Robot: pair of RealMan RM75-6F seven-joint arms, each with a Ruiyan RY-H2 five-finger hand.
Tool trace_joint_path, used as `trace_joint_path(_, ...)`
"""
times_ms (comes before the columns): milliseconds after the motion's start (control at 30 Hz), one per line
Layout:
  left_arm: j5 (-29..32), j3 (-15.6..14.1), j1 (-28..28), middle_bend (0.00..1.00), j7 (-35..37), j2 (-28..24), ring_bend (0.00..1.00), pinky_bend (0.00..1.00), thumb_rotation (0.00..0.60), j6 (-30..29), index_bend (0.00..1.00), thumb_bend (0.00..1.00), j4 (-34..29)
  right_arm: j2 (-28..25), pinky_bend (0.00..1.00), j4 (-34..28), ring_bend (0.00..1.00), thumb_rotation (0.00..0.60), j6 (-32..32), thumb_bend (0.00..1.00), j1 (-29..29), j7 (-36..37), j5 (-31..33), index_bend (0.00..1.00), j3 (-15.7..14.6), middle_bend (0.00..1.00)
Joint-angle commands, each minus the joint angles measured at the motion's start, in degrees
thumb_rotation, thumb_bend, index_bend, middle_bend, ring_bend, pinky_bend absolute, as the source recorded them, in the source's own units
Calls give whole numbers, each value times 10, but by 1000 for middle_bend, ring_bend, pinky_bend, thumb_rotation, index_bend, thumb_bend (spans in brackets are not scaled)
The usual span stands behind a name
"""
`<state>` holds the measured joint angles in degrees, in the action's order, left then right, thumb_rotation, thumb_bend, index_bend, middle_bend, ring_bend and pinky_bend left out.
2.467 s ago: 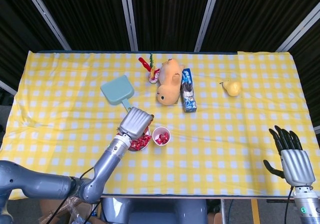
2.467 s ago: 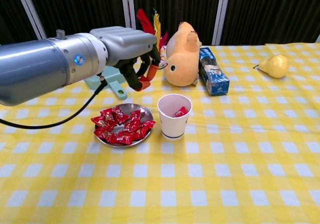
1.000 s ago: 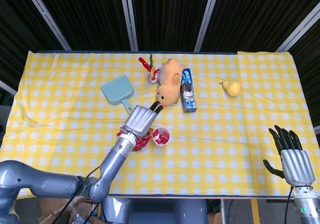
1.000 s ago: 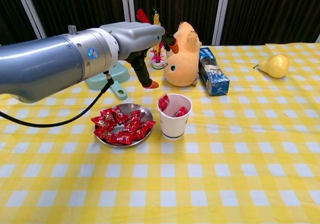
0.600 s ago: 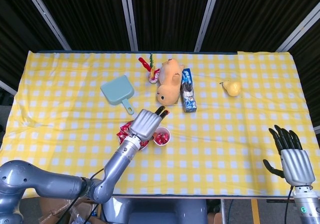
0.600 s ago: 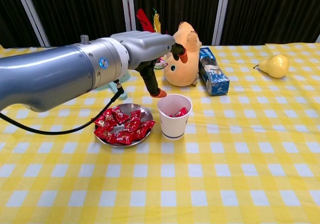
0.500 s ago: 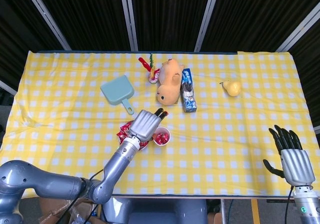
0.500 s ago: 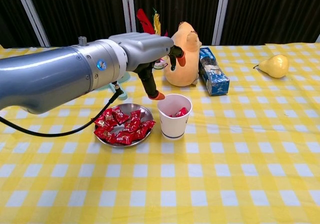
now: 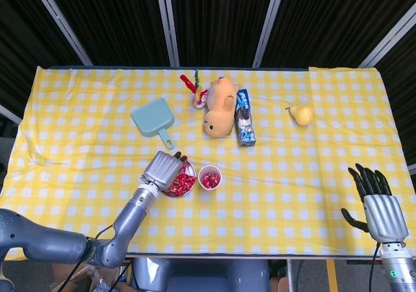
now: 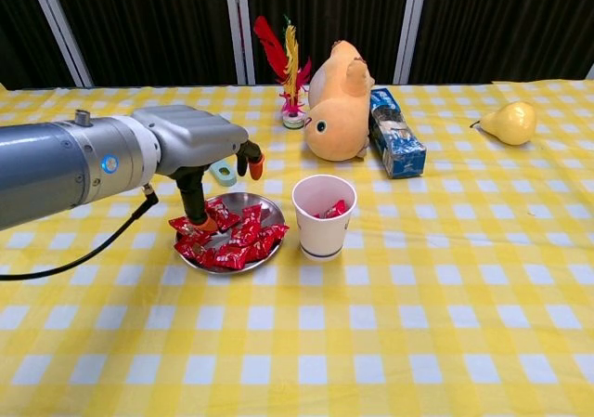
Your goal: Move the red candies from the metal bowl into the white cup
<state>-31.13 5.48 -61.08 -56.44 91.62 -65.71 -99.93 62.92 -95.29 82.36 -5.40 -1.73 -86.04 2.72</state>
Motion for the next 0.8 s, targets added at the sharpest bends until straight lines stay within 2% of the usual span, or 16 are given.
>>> trace_joint_path(33,5,-8,6,225,4,11,871,924,600,2,222,242,14,0,2,0,0,600,-1,341,0,1,0,0,0,0)
trace_joint_path(800,5,-9,16,230,20,77,871,926,600,12,237,243,87,-2,2,-2,0,600,-3,341,-1,5,-2,0,-1,0)
